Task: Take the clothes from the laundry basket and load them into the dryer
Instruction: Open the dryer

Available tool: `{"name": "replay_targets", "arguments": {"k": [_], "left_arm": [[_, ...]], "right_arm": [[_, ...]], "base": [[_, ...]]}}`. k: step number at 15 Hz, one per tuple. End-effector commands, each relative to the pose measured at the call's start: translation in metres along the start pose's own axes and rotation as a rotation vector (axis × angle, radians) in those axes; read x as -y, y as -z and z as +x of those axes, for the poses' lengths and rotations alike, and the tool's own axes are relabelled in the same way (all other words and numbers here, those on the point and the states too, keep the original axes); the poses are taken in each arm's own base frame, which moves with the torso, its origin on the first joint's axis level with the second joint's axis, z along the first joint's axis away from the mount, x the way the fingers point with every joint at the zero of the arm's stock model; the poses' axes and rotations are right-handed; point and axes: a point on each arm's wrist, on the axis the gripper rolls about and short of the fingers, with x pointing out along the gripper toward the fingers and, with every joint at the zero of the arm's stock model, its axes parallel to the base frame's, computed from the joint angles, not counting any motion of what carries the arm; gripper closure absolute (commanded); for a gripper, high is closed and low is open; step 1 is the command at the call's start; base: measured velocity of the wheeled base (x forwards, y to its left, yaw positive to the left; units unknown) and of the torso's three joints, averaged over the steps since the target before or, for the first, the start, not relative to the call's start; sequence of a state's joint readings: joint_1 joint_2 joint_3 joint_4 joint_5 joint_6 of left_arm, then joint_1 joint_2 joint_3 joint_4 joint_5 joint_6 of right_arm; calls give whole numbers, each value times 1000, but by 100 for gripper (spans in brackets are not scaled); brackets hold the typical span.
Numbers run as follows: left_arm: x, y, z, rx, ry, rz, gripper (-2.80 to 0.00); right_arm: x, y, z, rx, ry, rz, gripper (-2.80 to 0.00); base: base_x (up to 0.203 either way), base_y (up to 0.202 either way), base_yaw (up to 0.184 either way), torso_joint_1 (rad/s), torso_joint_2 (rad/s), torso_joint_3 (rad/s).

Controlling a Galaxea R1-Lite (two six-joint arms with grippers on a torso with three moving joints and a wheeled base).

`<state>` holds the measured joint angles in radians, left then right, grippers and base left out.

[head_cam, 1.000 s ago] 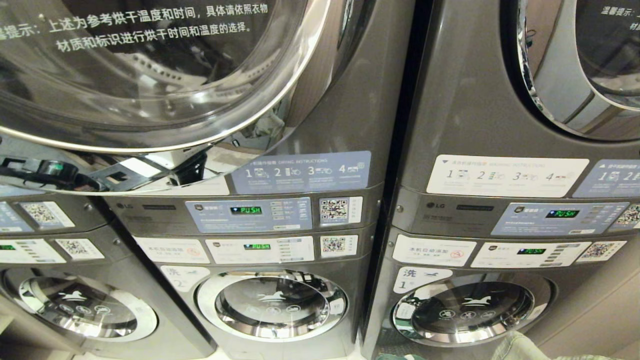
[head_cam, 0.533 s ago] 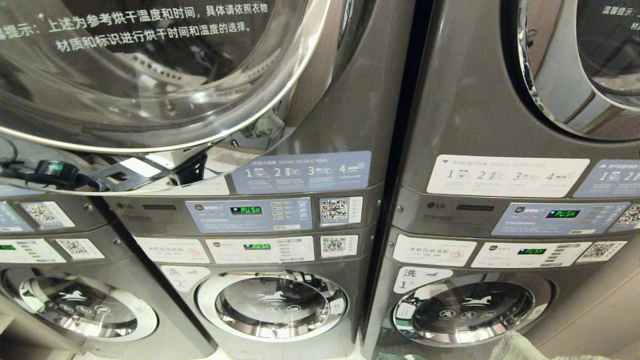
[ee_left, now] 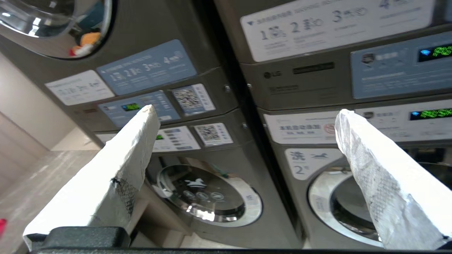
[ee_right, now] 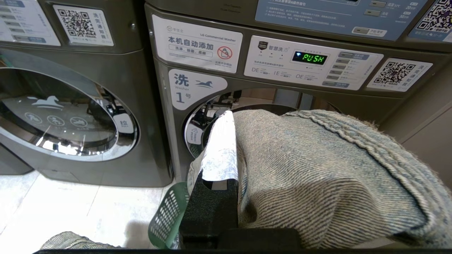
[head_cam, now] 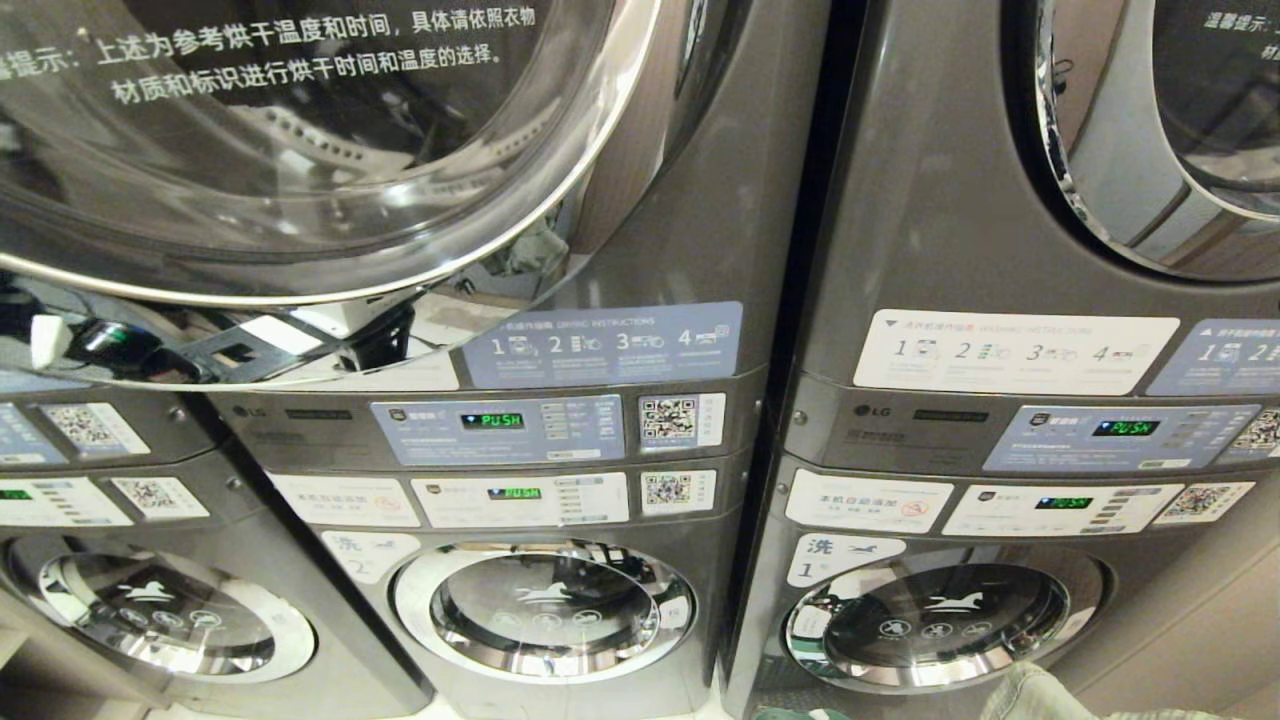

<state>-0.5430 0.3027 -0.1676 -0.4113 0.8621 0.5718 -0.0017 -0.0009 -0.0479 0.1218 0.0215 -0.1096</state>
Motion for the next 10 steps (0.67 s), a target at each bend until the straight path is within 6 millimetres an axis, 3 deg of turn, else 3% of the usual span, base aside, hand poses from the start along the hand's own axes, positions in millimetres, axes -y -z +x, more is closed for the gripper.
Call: {"name": "replay_targets", "arguments": {"k": [1, 5, 8, 10], "left_arm": [[17, 8, 3, 1, 97, 29, -280], [37, 44, -11, -60, 375, -82, -280], [39, 51, -17, -108, 311, -101, -280], [44, 65, -24, -199, 356, -111, -280]], "right_arm": [[0, 0, 0, -2, 0, -1, 0], [0, 0, 0, -2, 0, -1, 0], [0, 0, 0, -2, -2, -1, 0], [0, 0, 0, -2, 0, 1, 0]], "base": [[0, 0, 0, 0, 0, 0], [0, 0, 0, 0, 0, 0], [0, 0, 0, 0, 0, 0], [0, 0, 0, 0, 0, 0]]}}
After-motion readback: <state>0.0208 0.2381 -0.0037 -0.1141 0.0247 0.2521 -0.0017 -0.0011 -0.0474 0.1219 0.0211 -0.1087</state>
